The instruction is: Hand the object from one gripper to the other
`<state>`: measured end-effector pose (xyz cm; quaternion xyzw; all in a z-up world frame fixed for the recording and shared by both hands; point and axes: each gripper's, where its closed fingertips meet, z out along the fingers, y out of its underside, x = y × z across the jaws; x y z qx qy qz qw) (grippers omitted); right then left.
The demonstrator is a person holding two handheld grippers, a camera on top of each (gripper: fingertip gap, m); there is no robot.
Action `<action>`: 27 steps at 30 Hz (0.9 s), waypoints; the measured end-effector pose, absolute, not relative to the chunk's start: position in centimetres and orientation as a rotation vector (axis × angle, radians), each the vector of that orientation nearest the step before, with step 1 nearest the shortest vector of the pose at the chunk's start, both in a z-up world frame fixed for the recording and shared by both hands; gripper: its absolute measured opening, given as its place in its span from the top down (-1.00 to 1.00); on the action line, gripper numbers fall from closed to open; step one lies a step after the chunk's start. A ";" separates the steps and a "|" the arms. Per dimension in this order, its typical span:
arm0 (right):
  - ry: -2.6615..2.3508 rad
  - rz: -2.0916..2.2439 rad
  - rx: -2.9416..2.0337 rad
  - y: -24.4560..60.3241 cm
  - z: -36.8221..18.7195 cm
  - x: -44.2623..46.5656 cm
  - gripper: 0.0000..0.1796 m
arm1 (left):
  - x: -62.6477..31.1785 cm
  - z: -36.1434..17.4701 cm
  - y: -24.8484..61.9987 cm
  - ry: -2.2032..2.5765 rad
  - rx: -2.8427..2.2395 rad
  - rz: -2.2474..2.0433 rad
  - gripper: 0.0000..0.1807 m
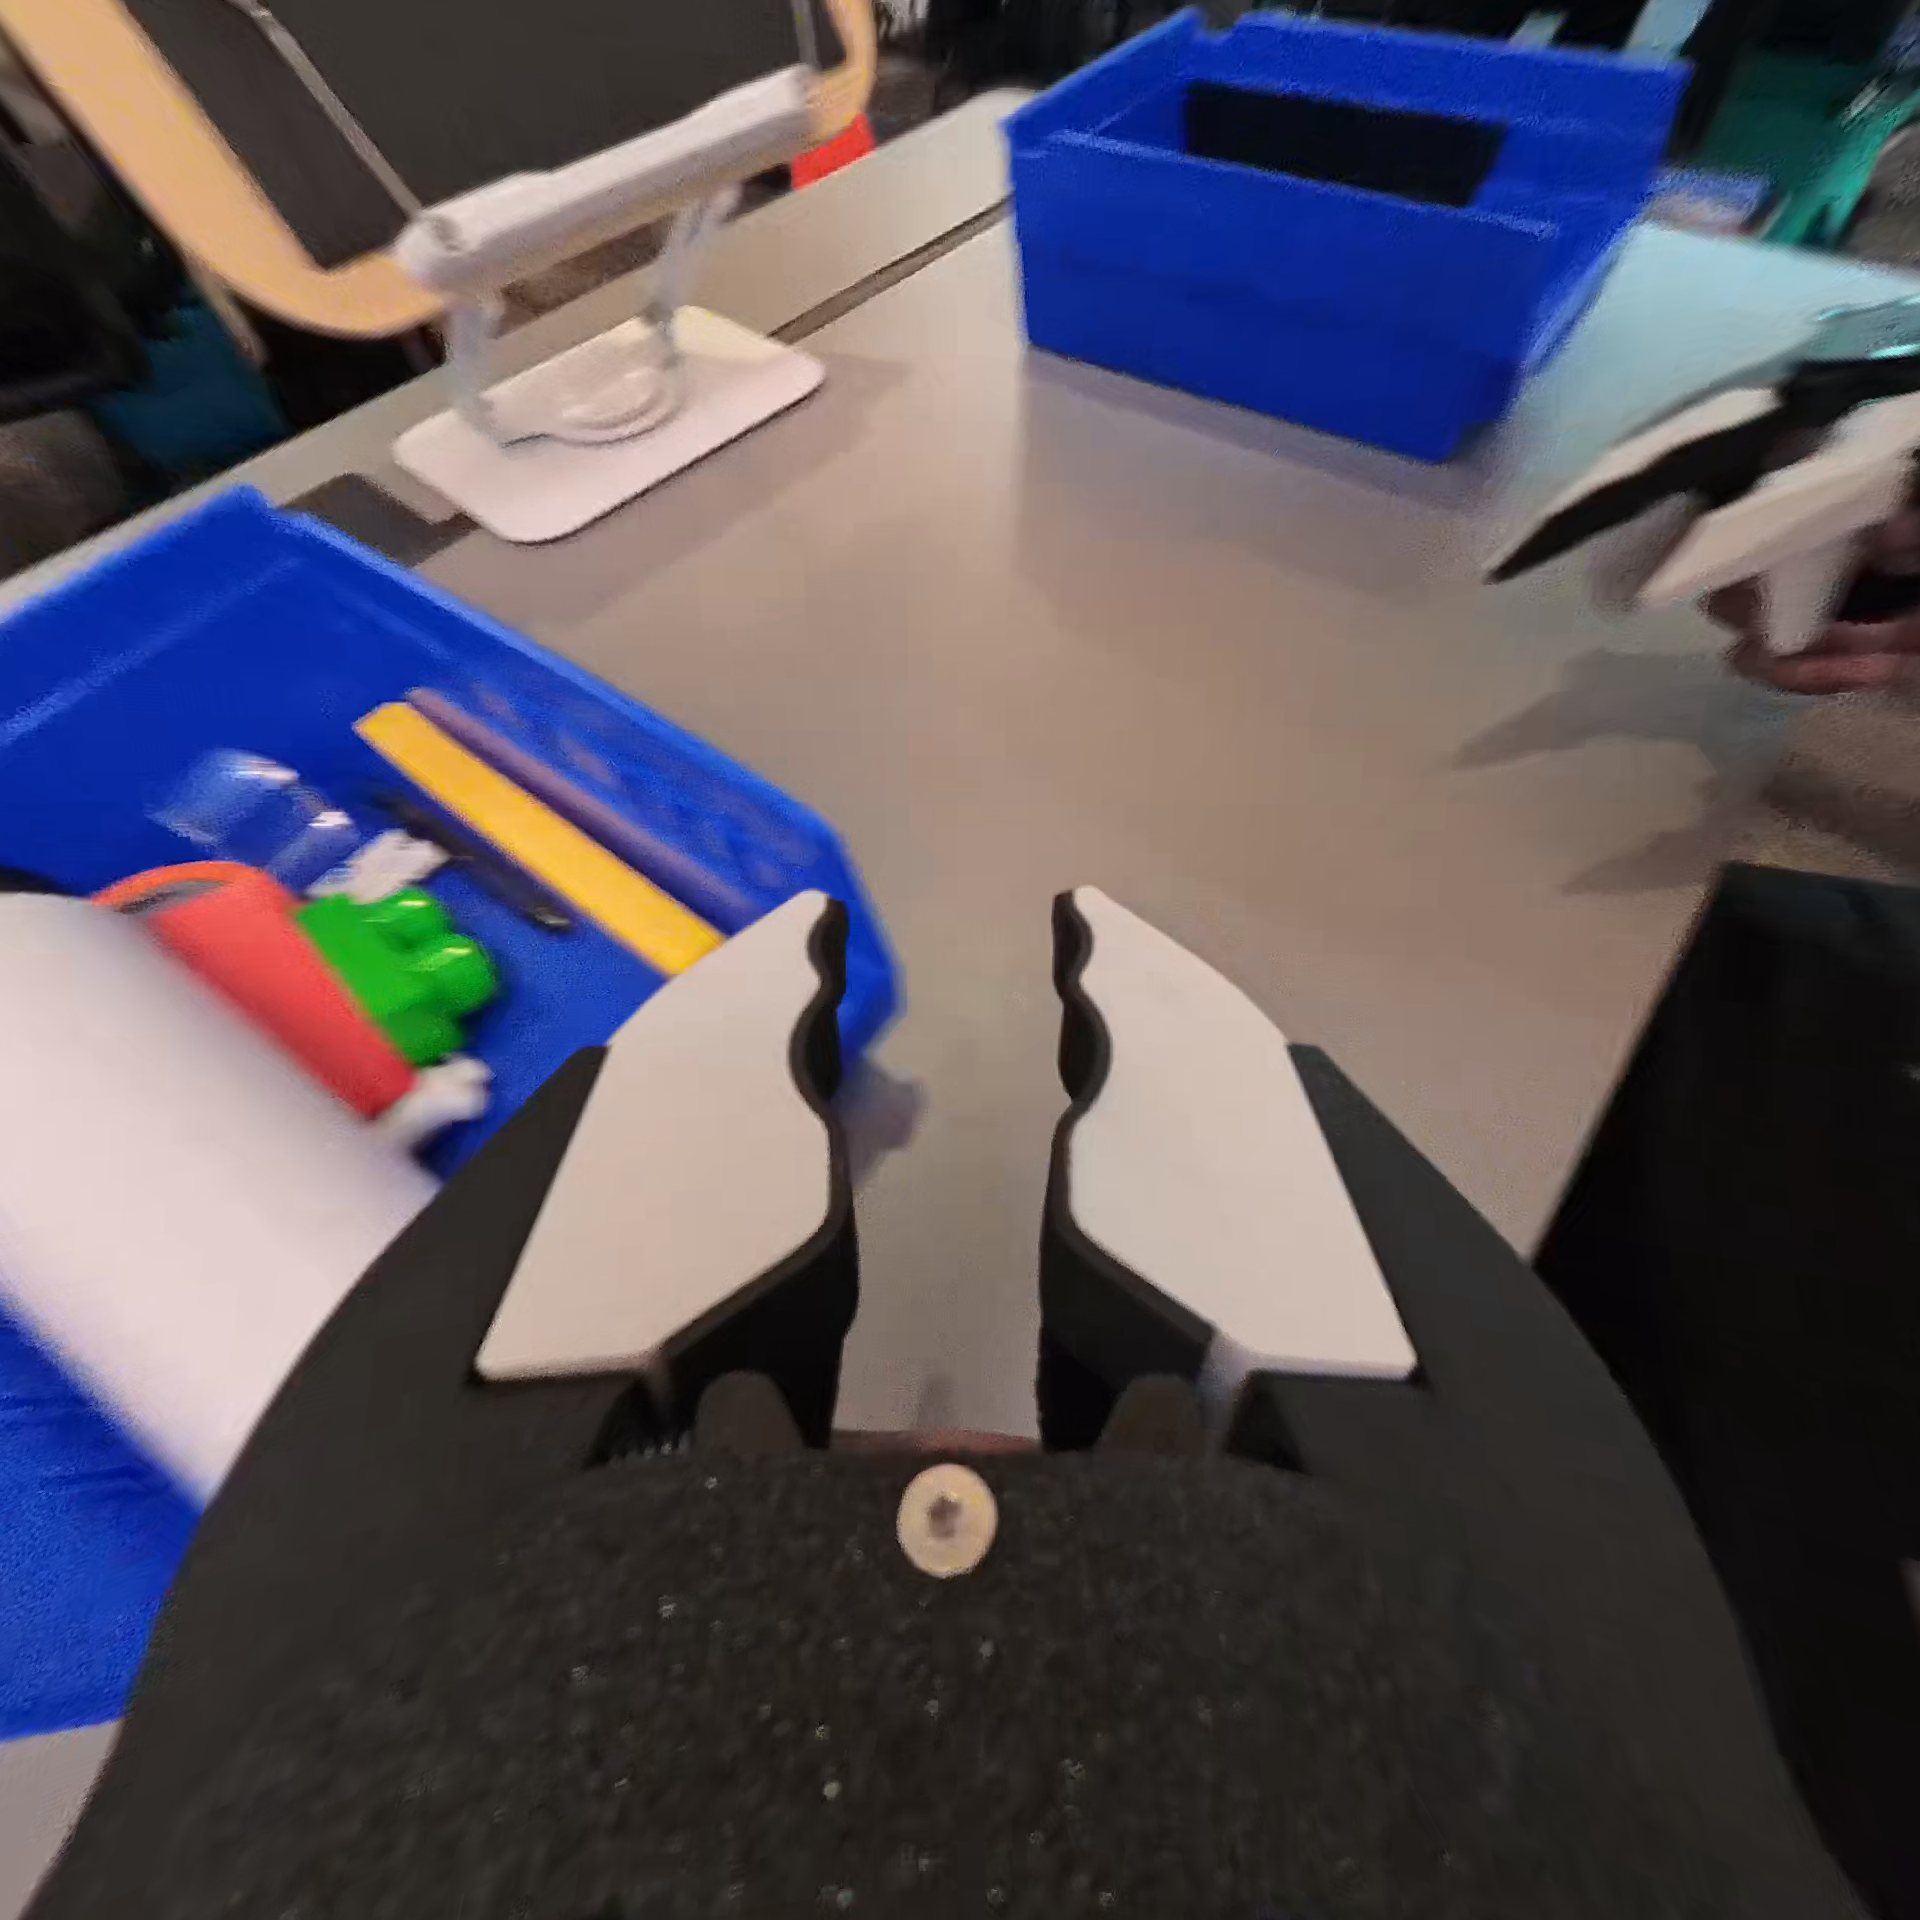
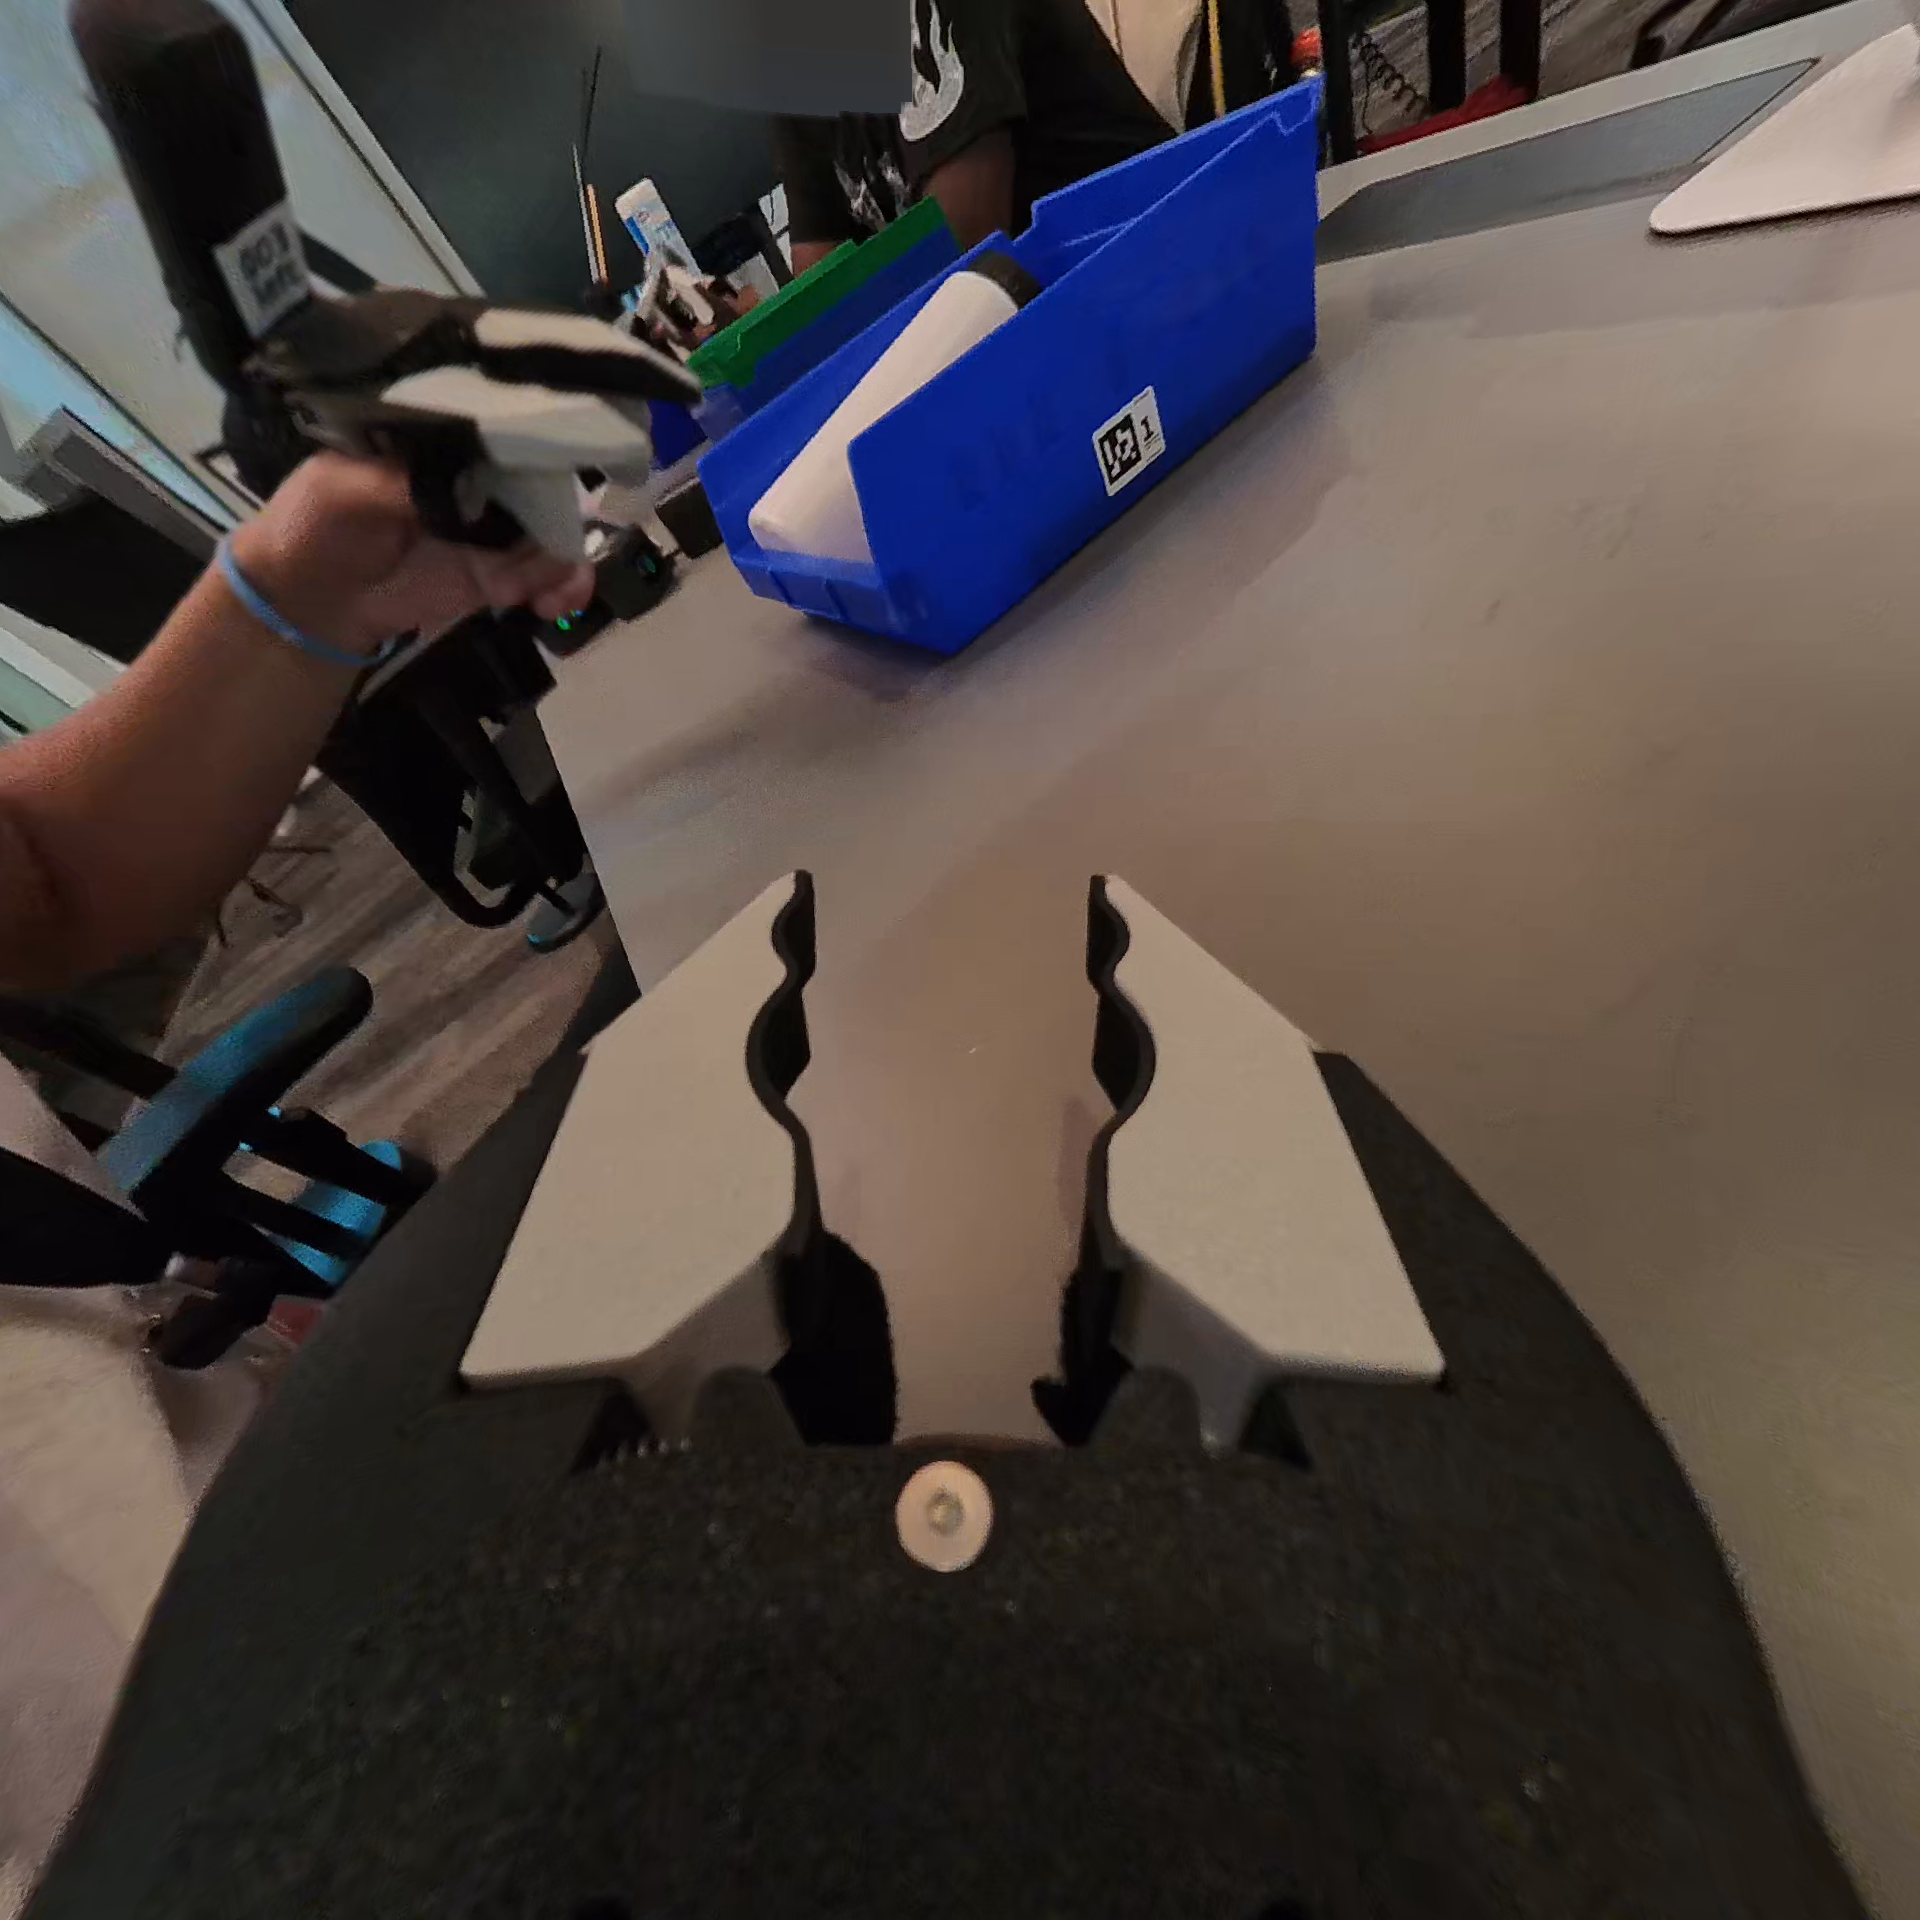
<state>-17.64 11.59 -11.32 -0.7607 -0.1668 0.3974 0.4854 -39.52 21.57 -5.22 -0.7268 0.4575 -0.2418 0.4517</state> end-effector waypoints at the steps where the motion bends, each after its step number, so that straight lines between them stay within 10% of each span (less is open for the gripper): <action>1: -0.379 0.990 -1.854 11.7 -11.3 -17.5 0.41 | -40.0 -4.5 23.5 1.149 -1.823 -0.566 0.59; 12: -0.332 1.054 -1.906 11.6 -12.2 -17.0 0.41 | -39.8 -10.8 42.5 1.898 -1.972 -0.036 0.52; 27: -0.378 1.159 -1.936 11.0 -13.0 -17.8 0.41 | -40.3 -18.7 46.2 2.349 -2.027 0.215 0.40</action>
